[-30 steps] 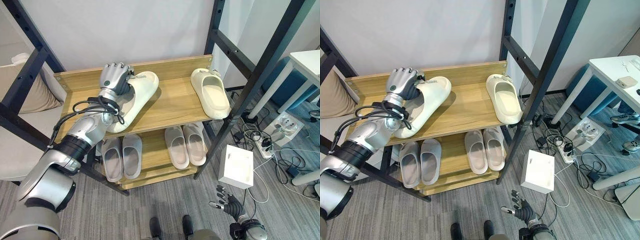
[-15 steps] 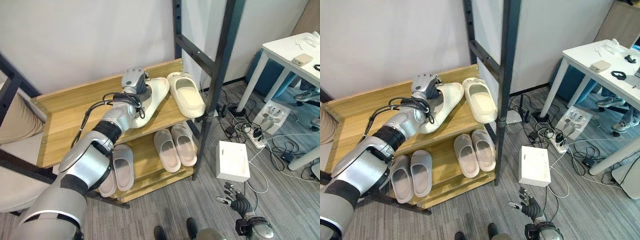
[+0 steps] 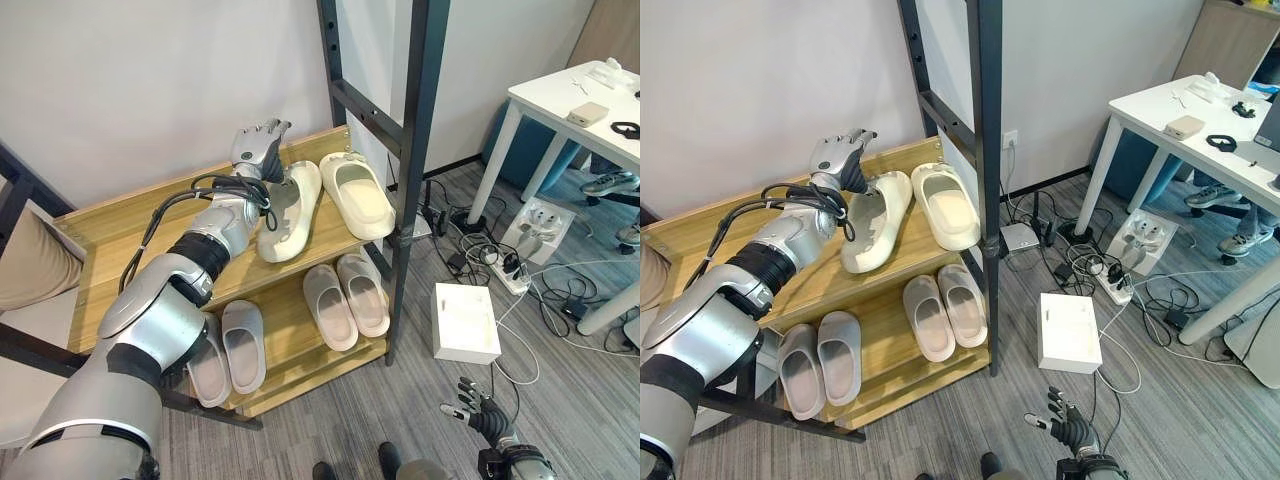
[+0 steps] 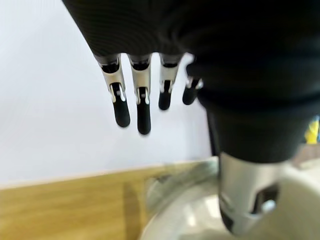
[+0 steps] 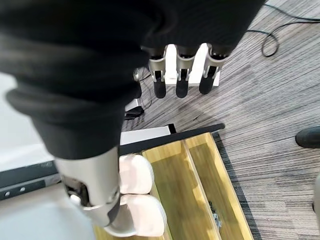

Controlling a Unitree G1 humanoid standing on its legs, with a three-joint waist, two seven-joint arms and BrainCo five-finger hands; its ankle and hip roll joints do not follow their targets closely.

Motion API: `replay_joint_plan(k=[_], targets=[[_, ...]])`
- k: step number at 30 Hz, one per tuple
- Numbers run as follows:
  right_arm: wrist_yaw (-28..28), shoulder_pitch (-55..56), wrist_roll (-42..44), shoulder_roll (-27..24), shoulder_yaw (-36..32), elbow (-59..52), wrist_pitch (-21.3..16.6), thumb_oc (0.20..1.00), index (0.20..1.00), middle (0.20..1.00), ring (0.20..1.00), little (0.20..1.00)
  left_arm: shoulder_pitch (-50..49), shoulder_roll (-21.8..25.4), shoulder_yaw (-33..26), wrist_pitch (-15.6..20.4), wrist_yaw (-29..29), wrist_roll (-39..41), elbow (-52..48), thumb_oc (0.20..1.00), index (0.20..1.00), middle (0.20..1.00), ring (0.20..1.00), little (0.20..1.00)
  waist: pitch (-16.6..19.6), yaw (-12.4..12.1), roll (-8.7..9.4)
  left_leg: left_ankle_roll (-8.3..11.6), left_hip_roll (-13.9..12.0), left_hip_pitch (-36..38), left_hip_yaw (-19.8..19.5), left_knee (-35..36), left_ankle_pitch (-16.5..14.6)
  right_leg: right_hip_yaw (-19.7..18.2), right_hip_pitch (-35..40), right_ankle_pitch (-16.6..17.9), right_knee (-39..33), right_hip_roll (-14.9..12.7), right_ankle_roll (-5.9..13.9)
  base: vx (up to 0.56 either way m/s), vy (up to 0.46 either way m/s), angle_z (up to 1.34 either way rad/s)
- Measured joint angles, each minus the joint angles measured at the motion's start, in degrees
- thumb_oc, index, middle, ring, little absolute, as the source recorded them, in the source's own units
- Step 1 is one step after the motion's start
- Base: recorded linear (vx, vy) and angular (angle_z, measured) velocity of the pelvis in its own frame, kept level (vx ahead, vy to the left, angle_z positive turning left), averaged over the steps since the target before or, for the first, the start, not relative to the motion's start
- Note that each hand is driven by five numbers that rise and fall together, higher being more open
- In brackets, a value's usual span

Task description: Arrange the slippers neatly on the shoe rack.

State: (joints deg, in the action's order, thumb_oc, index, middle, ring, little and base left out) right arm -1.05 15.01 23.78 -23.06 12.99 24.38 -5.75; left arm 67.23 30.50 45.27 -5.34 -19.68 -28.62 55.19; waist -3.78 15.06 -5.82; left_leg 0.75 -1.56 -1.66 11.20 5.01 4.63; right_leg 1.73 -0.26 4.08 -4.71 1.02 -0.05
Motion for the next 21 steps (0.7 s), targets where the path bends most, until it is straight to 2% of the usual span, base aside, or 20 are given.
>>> replay_joint_plan(k=[5, 8, 12, 14, 16, 19, 20, 21], targets=[[0.6, -1.2, 0.0, 0.0, 0.6, 0.0, 0.0, 1.000, 1.000, 1.000, 1.000, 1.000, 0.6, 1.1, -0.2, -0.1, 0.7, -0.1, 0.8, 1.000, 1.000, 1.000, 1.000, 1.000, 0.0, -0.4, 0.00, 0.04, 0.1, 0.1, -1.3, 0.0, 0.1, 1.3, 0.5, 0.0, 0.0, -0.1, 0.00, -0.03, 0.010, 0.12], [1.1, -1.1, 0.0, 0.0, 1.1, 0.0, 0.0, 1.000, 1.000, 1.000, 1.000, 1.000, 0.5, 2.3, -0.5, -0.1, 0.8, 0.0, 0.9, 1.000, 1.000, 1.000, 1.000, 1.000, 0.0, -1.5, 0.04, 0.05, 0.1, 0.2, -1.4, 0.0, 0.1, 1.5, 0.9, -0.2, 0.0, -0.1, 0.28, -0.02, 0.008, 0.03], [1.2, -0.6, 0.0, 0.1, 2.0, 0.0, 0.0, 1.000, 1.000, 1.000, 1.000, 1.000, -0.7, 4.9, -5.6, 0.0, 0.5, 1.1, -6.2, 1.000, 1.000, 1.000, 1.000, 1.000, -0.1, -2.4, 0.40, 0.00, 0.3, 0.6, -2.9, 0.0, 0.3, 2.8, 1.5, -0.2, 0.0, -0.2, -0.04, -0.02, 0.012, 0.17], [1.2, -0.7, 0.0, 0.1, 2.0, 0.2, 0.1, 1.000, 1.000, 1.000, 1.000, 1.000, -1.1, 5.4, -5.5, 0.1, 0.3, 1.3, -7.8, 1.000, 1.000, 1.000, 1.000, 1.000, 0.0, -3.4, 0.60, 0.04, 0.4, 0.7, -3.2, 0.0, 0.3, 3.1, 2.0, -0.6, 0.0, -0.3, 0.17, -0.03, 0.020, 0.13], [1.2, -1.1, -0.1, 0.2, 2.1, 0.5, 0.1, 1.000, 1.000, 1.000, 1.000, 1.000, -3.3, 5.7, -7.7, 0.5, 0.2, 2.9, -12.1, 1.000, 1.000, 1.000, 1.000, 1.000, 0.1, -4.2, 0.88, 0.10, 0.6, 0.6, -4.2, 0.0, 0.2, 3.8, 2.2, -0.6, 0.0, -0.3, 0.13, -0.03, 0.015, 0.18], [1.1, -2.0, -0.2, 0.5, 2.0, 0.6, 0.3, 1.000, 1.000, 1.000, 1.000, 1.000, -12.8, 5.3, -15.8, 1.8, -0.2, 8.9, -22.9, 1.000, 1.000, 1.000, 1.000, 1.000, 0.2, -5.0, 1.46, -0.06, 0.7, 0.6, -5.0, 0.0, 0.4, 4.7, 2.6, -0.6, 0.0, -0.4, 0.08, -0.03, 0.011, 0.16], [0.9, -2.2, -0.2, 0.8, 1.9, 0.9, 0.4, 1.000, 1.000, 1.000, 1.000, 1.000, -17.2, 3.8, -19.3, 3.1, -0.5, 12.8, -26.0, 1.000, 1.000, 1.000, 1.000, 1.000, 0.2, -5.0, 1.75, -0.20, 0.7, 0.8, -5.2, 0.0, 0.4, 4.8, 2.9, -0.7, -0.2, -0.5, -0.04, -0.02, 0.023, 0.12], [0.9, -2.5, -0.2, 1.1, 2.0, 1.5, 0.7, 1.000, 1.000, 1.000, 1.000, 1.000, -18.5, 3.3, -19.1, 3.4, -0.2, 14.3, -25.7, 1.000, 1.000, 1.000, 1.000, 1.000, 0.2, -5.1, 2.16, -0.33, 0.8, 0.8, -5.6, 0.0, 0.5, 5.1, 3.0, -0.8, -0.3, -0.5, -0.07, -0.02, 0.032, 0.14]])
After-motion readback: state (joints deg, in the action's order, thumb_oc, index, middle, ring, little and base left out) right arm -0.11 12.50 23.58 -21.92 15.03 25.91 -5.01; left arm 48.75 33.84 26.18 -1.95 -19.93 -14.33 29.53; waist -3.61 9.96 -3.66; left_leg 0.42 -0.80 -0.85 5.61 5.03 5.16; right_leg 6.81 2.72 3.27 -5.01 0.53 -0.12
